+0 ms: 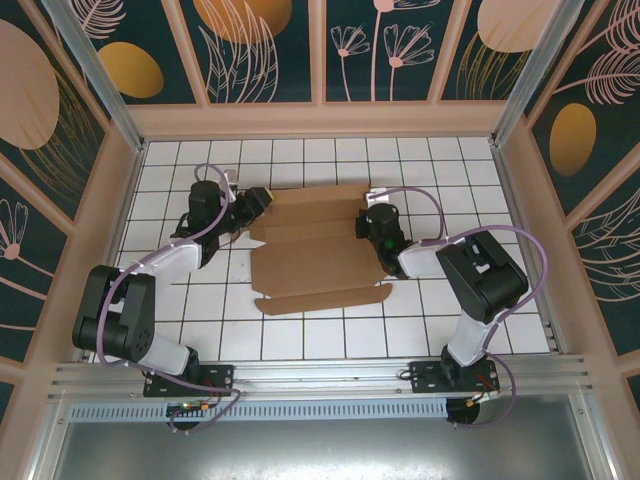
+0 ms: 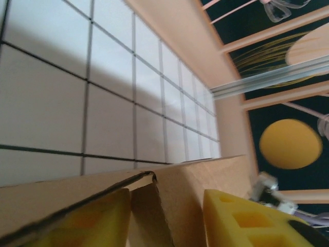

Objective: Fold the paper box

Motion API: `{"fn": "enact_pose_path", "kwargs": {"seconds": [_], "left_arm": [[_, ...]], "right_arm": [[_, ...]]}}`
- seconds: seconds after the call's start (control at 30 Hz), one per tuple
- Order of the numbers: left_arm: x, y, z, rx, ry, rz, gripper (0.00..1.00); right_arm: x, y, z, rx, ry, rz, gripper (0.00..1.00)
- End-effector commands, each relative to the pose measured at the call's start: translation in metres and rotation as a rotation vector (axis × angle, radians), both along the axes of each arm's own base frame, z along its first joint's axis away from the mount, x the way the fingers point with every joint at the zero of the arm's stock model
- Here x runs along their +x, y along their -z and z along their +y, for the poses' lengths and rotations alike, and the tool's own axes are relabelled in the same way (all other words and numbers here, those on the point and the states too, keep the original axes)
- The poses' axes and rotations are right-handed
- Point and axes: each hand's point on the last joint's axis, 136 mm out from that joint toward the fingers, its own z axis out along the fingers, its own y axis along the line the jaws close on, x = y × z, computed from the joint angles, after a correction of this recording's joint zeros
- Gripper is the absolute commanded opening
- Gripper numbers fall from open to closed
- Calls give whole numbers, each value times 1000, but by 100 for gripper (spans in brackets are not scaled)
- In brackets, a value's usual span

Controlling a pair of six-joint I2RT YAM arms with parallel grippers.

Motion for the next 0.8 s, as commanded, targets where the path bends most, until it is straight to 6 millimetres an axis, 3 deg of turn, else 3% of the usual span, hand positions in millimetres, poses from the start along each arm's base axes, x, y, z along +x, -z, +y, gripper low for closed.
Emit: {"fn": "enact_pose_path", "kwargs": {"seconds": [0.0, 0.27, 0.4, 0.47, 0.53, 0.6, 0.7, 0.77], "left_arm": [[1, -35, -8, -137, 39, -118, 36], [-3, -28, -9, -188, 39, -119, 14], [-2, -25, -5, -160, 27, -113, 11], [-1, -22, 2, -106, 0, -101, 15], [-2, -18, 14, 5, -53, -85, 37], [-9, -15, 25, 95, -86, -81, 47], [-21, -17, 39, 172, -127, -103, 46], [-26, -9, 40, 195, -120, -93, 37]], "right_arm": [[-5, -1, -1, 45, 7, 31, 0], [-4, -6, -4, 41, 26, 22, 0], [-4, -8, -10, 18, 49, 14, 0], [-4, -12, -13, 9, 62, 6, 0], [2, -13, -30, -12, 116, 11, 0], [3, -13, -36, -18, 131, 17, 0], [4, -14, -39, -18, 133, 20, 0], [4, -12, -39, -17, 127, 22, 0]]}}
